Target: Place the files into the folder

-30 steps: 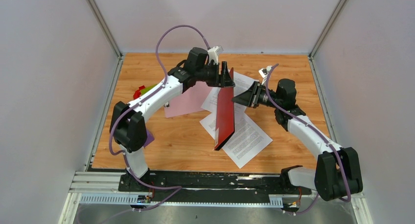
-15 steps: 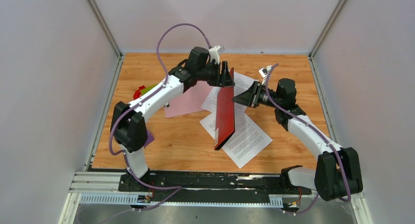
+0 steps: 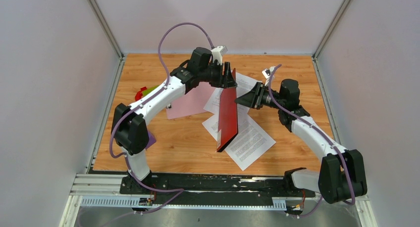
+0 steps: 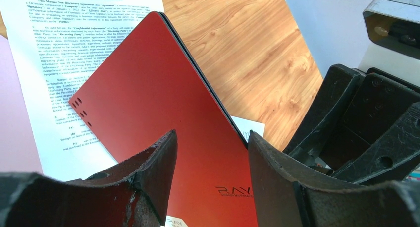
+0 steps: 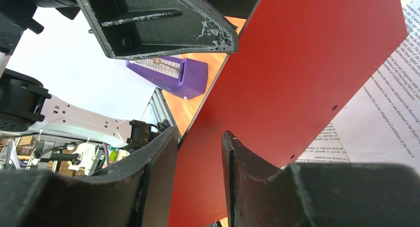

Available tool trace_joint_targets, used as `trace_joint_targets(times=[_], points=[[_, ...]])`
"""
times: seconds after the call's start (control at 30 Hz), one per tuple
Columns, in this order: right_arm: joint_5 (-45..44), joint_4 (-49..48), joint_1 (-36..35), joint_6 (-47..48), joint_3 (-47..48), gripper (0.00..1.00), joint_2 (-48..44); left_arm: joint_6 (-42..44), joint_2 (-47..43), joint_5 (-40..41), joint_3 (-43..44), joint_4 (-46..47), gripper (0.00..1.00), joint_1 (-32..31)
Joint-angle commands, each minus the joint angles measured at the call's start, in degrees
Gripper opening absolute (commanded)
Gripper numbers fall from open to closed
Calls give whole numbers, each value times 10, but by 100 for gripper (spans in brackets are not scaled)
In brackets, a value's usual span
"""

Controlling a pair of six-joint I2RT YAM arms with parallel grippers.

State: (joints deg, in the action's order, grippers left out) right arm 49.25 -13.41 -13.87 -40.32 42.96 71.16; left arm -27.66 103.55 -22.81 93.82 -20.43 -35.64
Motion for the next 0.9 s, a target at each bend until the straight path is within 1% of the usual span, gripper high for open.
trace_joint_targets(times=[0.0, 0.2, 0.3, 0.5, 0.63, 0.73, 0.87], points=[[-17, 38, -4, 34, 14, 39, -11, 34, -15, 40, 7, -37, 61, 5], [-4, 28, -4, 22, 14, 38, -21, 34, -16, 40, 8, -37, 61, 4], [10, 16, -4, 7, 14, 40, -28, 33, -15, 40, 8, -35, 61, 4], [8, 22, -4, 8, 17, 40, -35, 28, -16, 38, 3, -30, 61, 5], [7, 25, -4, 10, 16, 39, -33, 28, -16, 37, 2, -31, 61, 5], [-2, 40, -4, 19, 18, 37, -31, 27, -17, 37, 1, -31, 62, 4], [-14, 88, -4, 38, 28, 36, -20, 28, -17, 38, 0, -32, 63, 4]])
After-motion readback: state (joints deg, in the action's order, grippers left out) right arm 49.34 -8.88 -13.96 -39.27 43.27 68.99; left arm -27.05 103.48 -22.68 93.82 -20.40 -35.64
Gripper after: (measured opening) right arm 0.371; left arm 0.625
